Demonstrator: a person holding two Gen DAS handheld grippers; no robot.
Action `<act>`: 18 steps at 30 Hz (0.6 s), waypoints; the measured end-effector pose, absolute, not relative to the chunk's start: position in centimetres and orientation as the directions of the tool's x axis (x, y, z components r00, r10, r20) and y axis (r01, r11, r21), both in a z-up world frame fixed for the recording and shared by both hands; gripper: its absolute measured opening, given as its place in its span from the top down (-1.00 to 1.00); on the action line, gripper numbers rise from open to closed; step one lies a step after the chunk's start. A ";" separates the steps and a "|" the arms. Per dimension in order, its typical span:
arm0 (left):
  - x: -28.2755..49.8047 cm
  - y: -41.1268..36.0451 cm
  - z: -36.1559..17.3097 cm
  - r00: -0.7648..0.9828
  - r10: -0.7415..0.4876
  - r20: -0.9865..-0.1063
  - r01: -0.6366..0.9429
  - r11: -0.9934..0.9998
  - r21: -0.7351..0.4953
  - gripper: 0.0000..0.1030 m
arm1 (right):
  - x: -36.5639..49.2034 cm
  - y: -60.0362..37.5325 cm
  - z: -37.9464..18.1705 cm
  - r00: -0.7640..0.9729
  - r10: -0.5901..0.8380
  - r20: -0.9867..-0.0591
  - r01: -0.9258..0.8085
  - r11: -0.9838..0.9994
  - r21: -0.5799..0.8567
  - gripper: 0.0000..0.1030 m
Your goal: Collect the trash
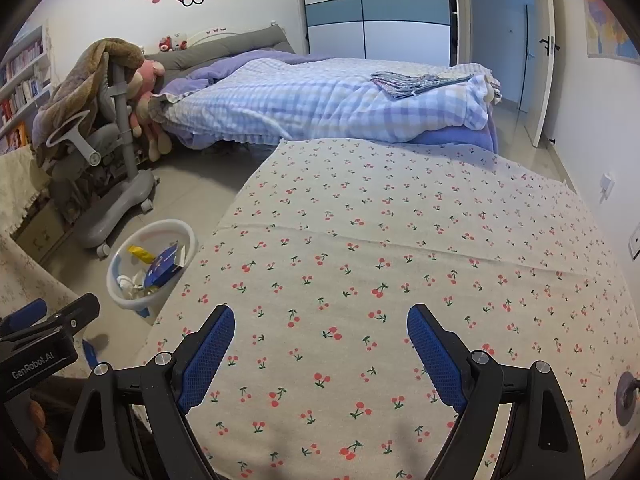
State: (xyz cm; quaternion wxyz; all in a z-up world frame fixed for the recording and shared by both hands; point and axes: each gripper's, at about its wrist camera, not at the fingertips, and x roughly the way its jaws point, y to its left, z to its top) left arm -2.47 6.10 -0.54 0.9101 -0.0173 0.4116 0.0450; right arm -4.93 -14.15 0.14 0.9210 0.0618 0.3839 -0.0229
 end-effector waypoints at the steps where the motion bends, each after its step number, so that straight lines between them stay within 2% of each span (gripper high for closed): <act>1: -2.5 6.1 -0.5 0.658 0.068 -0.750 -0.096 0.995 0.006 -0.98 | -4.9 -14.2 0.2 0.704 0.005 -0.710 0.090 0.991 0.097 -0.74; 18: -2.4 5.8 -0.6 0.657 0.069 -0.750 -0.091 0.996 0.012 -0.98 | -5.1 -14.2 0.3 0.706 0.004 -0.708 0.091 0.991 0.096 -0.74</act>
